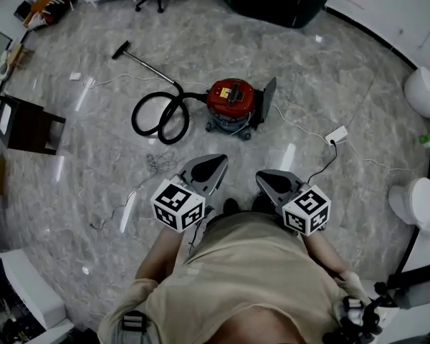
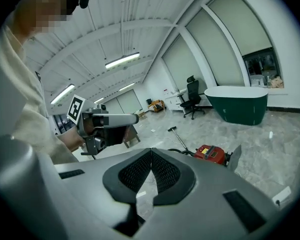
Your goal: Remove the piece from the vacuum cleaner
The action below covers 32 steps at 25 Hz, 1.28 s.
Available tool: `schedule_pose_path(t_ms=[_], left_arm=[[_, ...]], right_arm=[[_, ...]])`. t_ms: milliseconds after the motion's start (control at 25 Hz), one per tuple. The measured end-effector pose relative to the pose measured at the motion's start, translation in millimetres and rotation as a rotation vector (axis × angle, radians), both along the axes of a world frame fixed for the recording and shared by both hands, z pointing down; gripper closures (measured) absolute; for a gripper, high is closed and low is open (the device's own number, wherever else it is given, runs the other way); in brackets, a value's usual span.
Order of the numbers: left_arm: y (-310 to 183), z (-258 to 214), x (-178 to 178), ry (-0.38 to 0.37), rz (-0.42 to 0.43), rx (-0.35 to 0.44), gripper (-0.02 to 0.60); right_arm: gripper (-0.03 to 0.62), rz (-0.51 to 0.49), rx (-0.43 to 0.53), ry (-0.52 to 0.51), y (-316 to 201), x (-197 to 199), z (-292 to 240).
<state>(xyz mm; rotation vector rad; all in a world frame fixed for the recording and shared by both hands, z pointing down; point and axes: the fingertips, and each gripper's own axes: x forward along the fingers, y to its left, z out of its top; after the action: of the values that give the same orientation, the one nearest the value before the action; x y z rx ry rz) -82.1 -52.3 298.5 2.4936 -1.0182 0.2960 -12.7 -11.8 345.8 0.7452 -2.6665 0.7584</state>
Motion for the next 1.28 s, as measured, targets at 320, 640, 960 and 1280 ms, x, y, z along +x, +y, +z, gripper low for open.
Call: schedule_pose_path(t_ms=[320, 640, 960, 1280], left_arm=[[-45.8, -3.9, 65.0, -0.089, 0.013, -0.013, 0.588], [-76.9, -1.5, 111.8, -0.14, -0.046, -0.022, 0.588], [-103.5, 3.9, 137.7, -0.155, -0.034, -0.021, 0.588], [-140.4, 17.6, 129.7, -0.132, 0.036, -0.021, 0.588]], right_arm=[[0.592, 0.027, -0.087, -0.083, -56.2, 58.6, 13.1], [0.592, -0.032, -0.107, -0.088, -98.7, 108.6, 24.0], [0.592, -0.035, -0.126, -0.045, -125.2, 134.4, 37.5], [0.592, 0.021, -0.134, 0.019, -141.5, 130.1, 46.9]])
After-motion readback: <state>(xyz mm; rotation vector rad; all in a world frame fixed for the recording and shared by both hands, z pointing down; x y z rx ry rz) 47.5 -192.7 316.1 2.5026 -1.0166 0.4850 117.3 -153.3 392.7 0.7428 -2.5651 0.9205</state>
